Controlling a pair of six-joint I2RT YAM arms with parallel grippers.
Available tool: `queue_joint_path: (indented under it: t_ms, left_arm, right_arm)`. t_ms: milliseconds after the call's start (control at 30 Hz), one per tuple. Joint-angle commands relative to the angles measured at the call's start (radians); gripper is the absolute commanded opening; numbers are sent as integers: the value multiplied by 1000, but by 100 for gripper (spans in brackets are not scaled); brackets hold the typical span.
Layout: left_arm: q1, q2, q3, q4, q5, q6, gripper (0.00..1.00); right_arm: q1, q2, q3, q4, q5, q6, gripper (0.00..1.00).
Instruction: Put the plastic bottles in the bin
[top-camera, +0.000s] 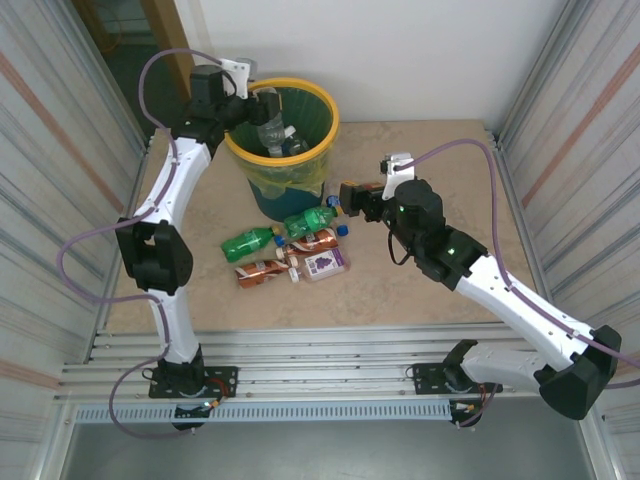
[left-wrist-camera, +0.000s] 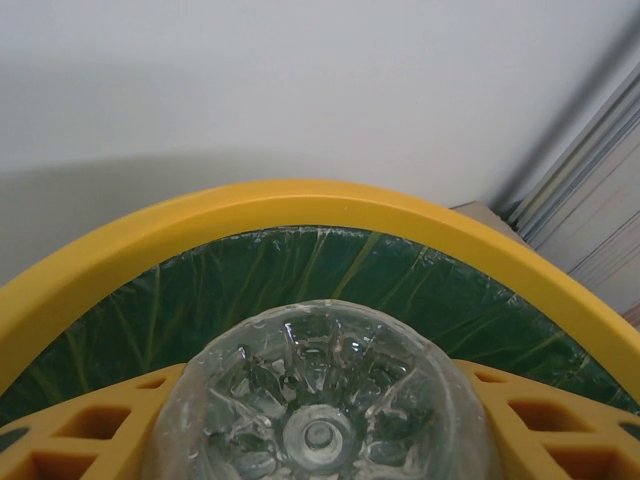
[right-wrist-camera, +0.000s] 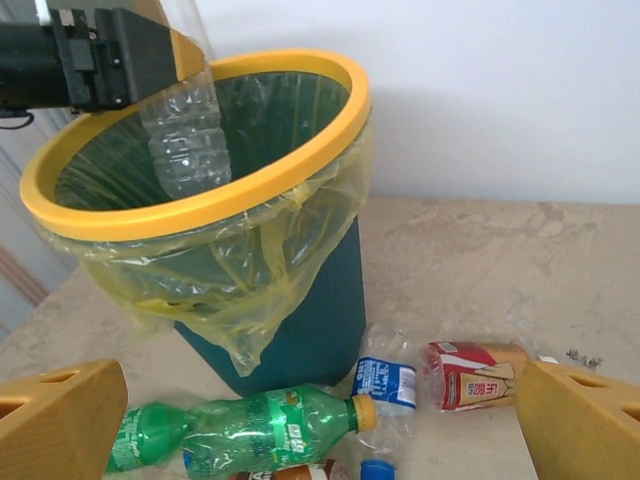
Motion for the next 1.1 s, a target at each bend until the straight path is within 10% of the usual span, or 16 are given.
queue_joint_path:
  t_ms: [0, 267, 1067]
  left_arm:
    - [8, 13, 50, -27, -4, 51, 57]
    - [5, -7, 79, -44, -8, 61, 81]
    - [-4, -316, -221, 48, -75, 77, 87]
  right_arm:
    - [-9, -32, -15, -16, 13, 35, 98]
    - [-14, -30, -13, -21, 8, 40, 98]
    - [-25, -20, -18, -42, 20, 68, 98]
